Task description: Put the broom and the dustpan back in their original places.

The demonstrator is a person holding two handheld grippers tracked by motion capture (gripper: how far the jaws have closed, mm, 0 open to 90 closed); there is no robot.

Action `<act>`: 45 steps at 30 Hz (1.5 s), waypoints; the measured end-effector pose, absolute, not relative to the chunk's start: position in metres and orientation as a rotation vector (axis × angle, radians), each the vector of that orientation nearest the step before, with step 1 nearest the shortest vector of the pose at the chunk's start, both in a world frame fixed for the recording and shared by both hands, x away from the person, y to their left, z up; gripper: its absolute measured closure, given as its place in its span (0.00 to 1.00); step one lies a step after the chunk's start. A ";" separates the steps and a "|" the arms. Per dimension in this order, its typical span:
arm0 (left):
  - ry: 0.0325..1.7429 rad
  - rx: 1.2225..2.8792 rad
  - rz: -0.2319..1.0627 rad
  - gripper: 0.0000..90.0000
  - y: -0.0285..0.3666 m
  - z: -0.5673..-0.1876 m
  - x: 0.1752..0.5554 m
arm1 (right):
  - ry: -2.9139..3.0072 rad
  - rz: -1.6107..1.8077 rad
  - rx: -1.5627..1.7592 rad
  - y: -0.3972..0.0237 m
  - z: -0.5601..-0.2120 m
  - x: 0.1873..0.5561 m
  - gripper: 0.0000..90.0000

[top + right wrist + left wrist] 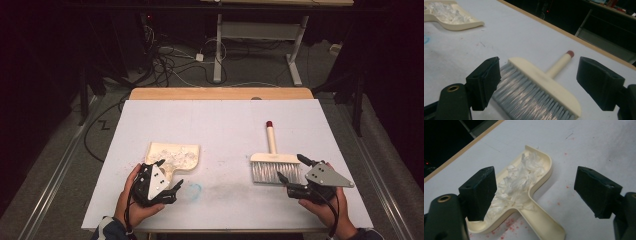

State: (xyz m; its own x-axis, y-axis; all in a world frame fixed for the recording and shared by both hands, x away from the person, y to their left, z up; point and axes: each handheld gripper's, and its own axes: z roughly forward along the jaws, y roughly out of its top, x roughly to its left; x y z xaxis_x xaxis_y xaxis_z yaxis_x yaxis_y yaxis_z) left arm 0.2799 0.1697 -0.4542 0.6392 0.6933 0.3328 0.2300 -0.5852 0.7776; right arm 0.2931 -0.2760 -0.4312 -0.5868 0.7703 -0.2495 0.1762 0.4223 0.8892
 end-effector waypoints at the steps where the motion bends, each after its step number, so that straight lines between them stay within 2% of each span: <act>1: 0.718 2.139 0.821 0.20 0.170 -0.456 0.279 | 2.031 1.163 0.805 -0.276 -0.435 0.291 0.22; 6: 0.716 2.140 0.822 0.20 0.168 -0.459 0.275 | 2.097 1.143 0.777 -0.273 -0.446 0.283 0.22; 45: 0.737 2.176 0.834 0.18 0.164 -0.465 0.289 | 2.049 1.042 0.811 -0.280 -0.445 0.285 0.22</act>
